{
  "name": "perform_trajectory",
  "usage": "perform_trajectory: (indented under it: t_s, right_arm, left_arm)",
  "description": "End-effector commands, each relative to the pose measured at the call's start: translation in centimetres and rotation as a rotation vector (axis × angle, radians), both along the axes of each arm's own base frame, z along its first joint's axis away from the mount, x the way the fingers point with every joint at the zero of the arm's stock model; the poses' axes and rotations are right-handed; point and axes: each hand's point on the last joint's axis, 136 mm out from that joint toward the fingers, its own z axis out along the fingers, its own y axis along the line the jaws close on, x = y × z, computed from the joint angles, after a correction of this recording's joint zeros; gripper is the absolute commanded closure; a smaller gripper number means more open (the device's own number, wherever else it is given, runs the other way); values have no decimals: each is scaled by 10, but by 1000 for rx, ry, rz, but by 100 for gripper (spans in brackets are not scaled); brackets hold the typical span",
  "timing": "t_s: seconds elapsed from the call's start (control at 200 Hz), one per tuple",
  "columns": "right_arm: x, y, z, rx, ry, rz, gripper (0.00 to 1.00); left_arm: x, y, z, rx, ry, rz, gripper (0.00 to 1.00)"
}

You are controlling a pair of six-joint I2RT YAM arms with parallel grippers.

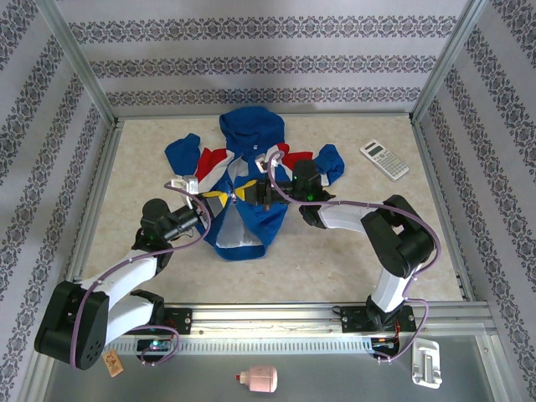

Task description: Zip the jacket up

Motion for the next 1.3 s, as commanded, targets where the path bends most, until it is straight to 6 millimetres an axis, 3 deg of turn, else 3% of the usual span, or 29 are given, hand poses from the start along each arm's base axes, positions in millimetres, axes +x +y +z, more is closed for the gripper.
perform_trajectory:
  t_s: [0.0,0.954,1.294]
  right_arm:
    - [-6,7,16,44,-59,51,100]
    - [-8,10,12,45,-44,79,100]
    - [-8,10,16,54,-48,79,100]
  left_arm:
    - [-1,4,15,-24,-71,10,100]
    - [-1,4,18,-36,-79,10,100]
    - [0,4,7,-28,-52,14,100]
